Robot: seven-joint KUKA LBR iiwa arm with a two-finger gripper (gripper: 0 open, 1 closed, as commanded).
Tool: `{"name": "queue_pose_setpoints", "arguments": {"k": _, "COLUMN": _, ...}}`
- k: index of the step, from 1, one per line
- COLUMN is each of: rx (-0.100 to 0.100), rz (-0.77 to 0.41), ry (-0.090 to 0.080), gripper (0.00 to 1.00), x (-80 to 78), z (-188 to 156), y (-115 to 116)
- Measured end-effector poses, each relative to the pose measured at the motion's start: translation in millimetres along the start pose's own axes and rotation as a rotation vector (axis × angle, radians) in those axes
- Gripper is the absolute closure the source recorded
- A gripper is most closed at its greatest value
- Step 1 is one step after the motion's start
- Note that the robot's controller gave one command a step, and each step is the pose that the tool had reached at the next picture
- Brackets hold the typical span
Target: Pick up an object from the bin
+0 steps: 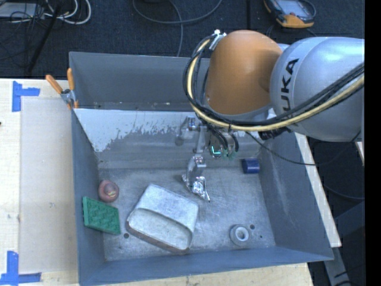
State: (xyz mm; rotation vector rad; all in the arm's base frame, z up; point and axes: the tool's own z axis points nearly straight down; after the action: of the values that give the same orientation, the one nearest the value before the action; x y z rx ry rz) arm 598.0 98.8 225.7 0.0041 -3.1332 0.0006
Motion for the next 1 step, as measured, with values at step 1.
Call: {"name": "queue_pose_setpoints", "arguments": {"k": 1, "rx": 0.003, "rz": 0.094, "ry": -0.018, "gripper": 0.00, "x": 5.2, "z": 124.9, "y": -57.9}}
